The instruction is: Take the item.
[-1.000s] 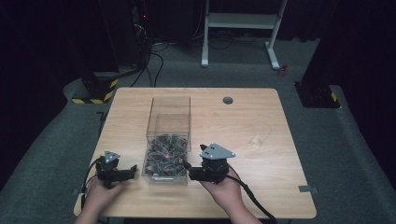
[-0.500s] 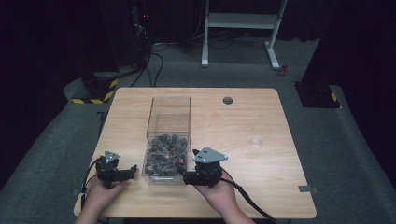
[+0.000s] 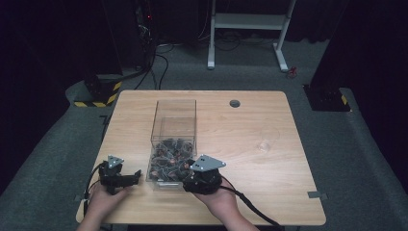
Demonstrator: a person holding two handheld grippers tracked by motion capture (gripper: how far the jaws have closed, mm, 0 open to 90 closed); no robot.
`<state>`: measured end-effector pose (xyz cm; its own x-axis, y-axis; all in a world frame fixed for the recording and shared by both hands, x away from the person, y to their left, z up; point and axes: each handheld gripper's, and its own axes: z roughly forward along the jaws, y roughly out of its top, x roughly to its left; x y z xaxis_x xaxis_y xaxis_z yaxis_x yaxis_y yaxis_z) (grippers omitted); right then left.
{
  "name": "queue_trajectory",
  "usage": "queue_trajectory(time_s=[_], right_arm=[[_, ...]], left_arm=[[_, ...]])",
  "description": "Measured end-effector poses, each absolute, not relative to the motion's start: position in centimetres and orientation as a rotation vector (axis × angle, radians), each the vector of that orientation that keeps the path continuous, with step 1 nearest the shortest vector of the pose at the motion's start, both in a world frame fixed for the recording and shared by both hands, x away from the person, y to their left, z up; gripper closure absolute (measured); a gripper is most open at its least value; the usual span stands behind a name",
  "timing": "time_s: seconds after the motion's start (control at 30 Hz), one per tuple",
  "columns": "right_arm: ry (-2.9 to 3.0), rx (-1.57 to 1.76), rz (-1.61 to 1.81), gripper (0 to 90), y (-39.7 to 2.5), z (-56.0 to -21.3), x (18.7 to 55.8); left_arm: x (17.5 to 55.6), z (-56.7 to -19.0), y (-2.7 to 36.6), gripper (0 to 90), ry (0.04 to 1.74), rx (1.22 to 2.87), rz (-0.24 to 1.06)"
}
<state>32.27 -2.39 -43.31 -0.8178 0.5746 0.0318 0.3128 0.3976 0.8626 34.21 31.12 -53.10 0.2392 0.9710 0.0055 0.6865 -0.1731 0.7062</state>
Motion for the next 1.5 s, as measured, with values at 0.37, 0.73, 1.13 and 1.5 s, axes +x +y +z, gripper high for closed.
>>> queue_trajectory(time_s=[0.37,0.73,1.13,1.5], right_arm=[[2.45,0.72,1.362,66.1,-1.1,-44.3,32.0],[2.472,0.728,1.322,77.8,-0.8,-44.9,32.4],[2.477,0.703,1.323,89.6,-0.8,-45.1,32.4],[2.459,0.705,1.341,90.0,-1.1,-44.8,32.4]], left_arm=[[34.2,-53.1,31.1,0.5,1.512,1.933,0.632],[34.2,-53.1,31.1,0.5,1.512,1.933,0.631],[34.2,-53.1,31.1,0.5,1.512,1.933,0.631],[34.2,-53.1,31.1,0.5,1.511,1.934,0.631]])
